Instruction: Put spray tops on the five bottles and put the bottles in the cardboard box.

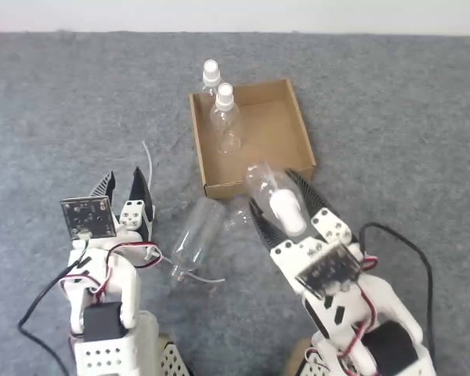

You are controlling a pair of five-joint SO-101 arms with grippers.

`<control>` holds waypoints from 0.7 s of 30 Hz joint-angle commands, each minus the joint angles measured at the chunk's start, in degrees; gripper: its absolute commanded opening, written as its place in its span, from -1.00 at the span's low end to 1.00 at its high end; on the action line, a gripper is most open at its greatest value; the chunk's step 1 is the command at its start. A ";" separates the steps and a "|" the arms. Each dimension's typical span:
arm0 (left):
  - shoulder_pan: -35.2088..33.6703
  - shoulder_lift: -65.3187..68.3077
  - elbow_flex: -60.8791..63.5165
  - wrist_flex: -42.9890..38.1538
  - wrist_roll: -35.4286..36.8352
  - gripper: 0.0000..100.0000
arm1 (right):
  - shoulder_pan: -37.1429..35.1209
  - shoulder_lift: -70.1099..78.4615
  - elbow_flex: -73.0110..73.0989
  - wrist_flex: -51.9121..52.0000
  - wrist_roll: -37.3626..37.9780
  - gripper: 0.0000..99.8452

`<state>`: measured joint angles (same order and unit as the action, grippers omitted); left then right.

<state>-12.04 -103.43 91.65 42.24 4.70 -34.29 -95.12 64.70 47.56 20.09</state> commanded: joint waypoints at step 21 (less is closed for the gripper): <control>-0.26 -0.97 -0.66 -0.26 0.44 -0.72 | 0.57 39.69 -21.98 -6.81 0.26 -0.99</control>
<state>-12.13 -103.43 91.65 42.24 4.70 -34.37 -59.25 48.79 42.37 20.09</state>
